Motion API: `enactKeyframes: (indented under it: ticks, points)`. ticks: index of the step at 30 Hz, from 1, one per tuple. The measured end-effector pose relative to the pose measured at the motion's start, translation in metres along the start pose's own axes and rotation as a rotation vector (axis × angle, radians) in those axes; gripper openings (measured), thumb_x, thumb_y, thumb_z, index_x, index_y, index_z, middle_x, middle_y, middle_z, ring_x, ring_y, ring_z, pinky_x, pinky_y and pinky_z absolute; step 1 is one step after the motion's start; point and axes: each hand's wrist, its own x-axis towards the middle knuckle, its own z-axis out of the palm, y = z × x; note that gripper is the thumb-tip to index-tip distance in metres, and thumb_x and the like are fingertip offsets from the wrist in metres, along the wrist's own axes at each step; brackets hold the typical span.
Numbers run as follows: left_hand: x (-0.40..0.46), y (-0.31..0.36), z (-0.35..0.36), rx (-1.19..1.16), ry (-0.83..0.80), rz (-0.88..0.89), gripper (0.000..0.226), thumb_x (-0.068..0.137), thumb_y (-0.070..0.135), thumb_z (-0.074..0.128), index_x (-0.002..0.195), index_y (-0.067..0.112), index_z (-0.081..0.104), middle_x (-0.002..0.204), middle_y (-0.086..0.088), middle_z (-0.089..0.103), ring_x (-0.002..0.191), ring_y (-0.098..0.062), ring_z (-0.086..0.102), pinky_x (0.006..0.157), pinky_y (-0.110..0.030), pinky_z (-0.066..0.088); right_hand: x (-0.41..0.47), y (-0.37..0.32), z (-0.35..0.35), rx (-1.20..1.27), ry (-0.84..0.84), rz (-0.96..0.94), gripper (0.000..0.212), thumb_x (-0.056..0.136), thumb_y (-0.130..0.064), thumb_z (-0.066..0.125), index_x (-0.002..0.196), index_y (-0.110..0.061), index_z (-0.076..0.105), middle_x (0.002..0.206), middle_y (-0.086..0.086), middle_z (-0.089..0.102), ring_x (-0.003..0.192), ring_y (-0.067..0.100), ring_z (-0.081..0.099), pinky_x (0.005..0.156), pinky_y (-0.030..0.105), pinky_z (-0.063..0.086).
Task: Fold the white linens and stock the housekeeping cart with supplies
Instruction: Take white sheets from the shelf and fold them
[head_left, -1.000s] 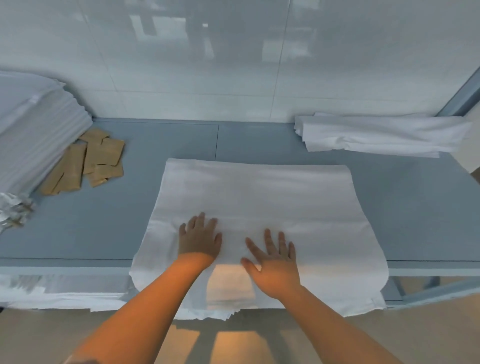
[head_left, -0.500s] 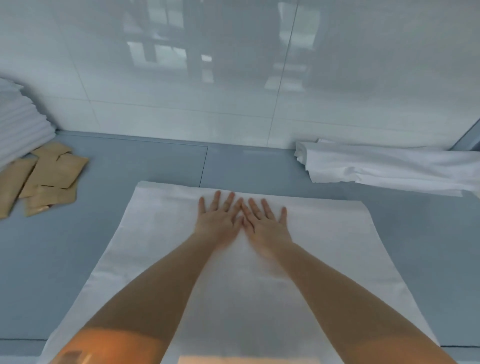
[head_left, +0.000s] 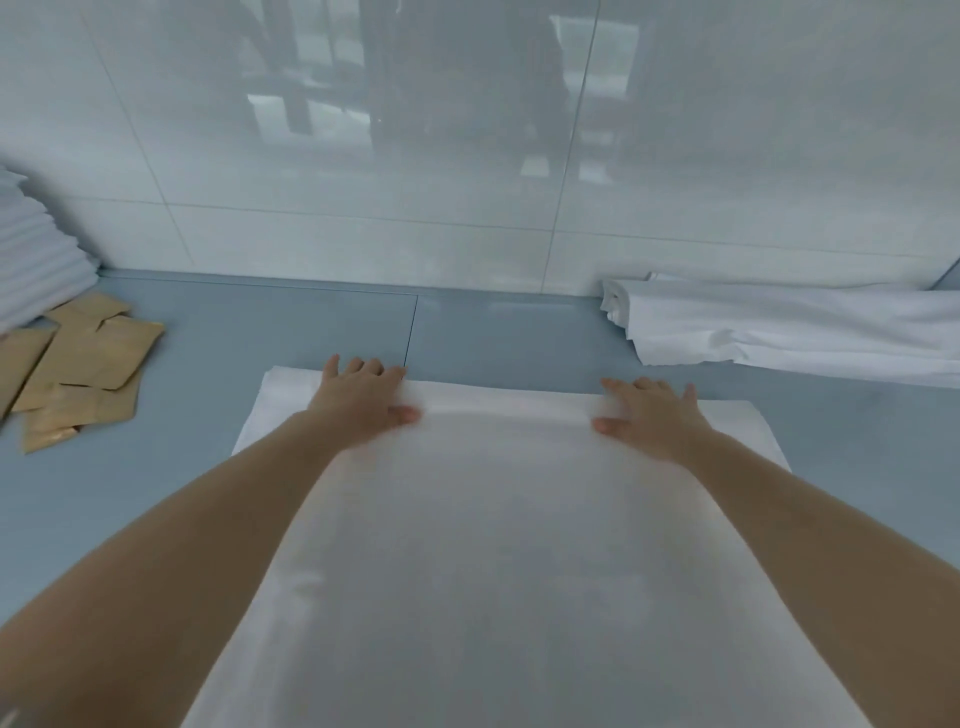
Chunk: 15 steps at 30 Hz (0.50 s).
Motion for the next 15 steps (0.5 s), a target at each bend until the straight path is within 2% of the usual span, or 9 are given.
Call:
enactKeyframes:
  ticks: [1,3,4,6,9,11,15]
  points:
    - [0.001,-0.004,-0.005,0.019,0.002,0.021,0.06,0.085,0.069,0.045,0.128,0.027,0.047,0.119,-0.002,0.05,0.119,-0.025,0.042,0.102,-0.043,0.025,0.003,0.003,-0.005,0.012,-0.002,-0.027,0.063,0.087,-0.062,0.052,0.139,-0.029,0.04,0.138,0.006,0.045,0.133,0.028,0.036,0.11,0.05,0.021]
    - [0.0,-0.009,-0.013,-0.018,0.021,0.046,0.049,0.079,0.068,0.056,0.105,0.027,0.053,0.097,0.004,0.047,0.103,-0.021,0.047,0.082,-0.034,0.032,0.005,0.007,-0.012,0.076,-0.008,-0.079,0.051,0.078,-0.058,0.066,0.11,-0.021,0.057,0.109,0.003,0.056,0.113,0.027,0.05,0.087,0.037,0.039]
    - [-0.003,-0.012,-0.014,-0.058,0.03,0.043,0.044,0.077,0.066,0.06,0.095,0.027,0.051,0.09,0.006,0.045,0.094,-0.02,0.047,0.074,-0.033,0.032,0.004,0.01,-0.014,0.123,-0.016,-0.097,0.046,0.074,-0.056,0.071,0.095,-0.018,0.056,0.094,0.001,0.055,0.101,0.026,0.054,0.074,0.034,0.039]
    - [-0.014,-0.016,-0.015,-0.122,0.036,0.009,0.041,0.078,0.061,0.064,0.085,0.027,0.042,0.079,0.008,0.045,0.079,-0.019,0.047,0.062,-0.031,0.029,-0.002,0.018,-0.019,0.185,-0.038,-0.101,0.045,0.069,-0.053,0.077,0.076,-0.018,0.049,0.078,-0.003,0.052,0.08,0.02,0.053,0.06,0.032,0.032]
    - [-0.039,-0.022,-0.019,-0.112,0.109,-0.023,0.033,0.086,0.049,0.061,0.085,0.025,0.039,0.07,0.008,0.049,0.07,-0.023,0.05,0.056,-0.03,0.027,-0.018,0.027,-0.026,0.178,-0.086,-0.094,0.043,0.068,-0.049,0.079,0.073,-0.021,0.047,0.075,-0.005,0.051,0.074,0.017,0.049,0.059,0.031,0.032]
    - [-0.057,-0.024,-0.024,-0.016,0.178,0.001,0.022,0.092,0.044,0.054,0.088,0.023,0.046,0.077,0.006,0.057,0.076,-0.023,0.056,0.057,-0.029,0.028,-0.034,0.033,-0.029,0.124,-0.136,-0.091,0.038,0.069,-0.047,0.079,0.073,-0.025,0.048,0.075,-0.008,0.05,0.079,0.019,0.049,0.064,0.032,0.035]
    - [-0.098,-0.019,-0.046,0.042,0.256,0.02,0.023,0.097,0.04,0.046,0.089,0.019,0.053,0.084,0.003,0.062,0.081,-0.023,0.061,0.055,-0.028,0.026,-0.079,0.052,-0.039,0.018,-0.135,-0.037,0.032,0.076,-0.048,0.073,0.087,-0.021,0.061,0.086,-0.004,0.057,0.092,0.021,0.055,0.072,0.031,0.042]
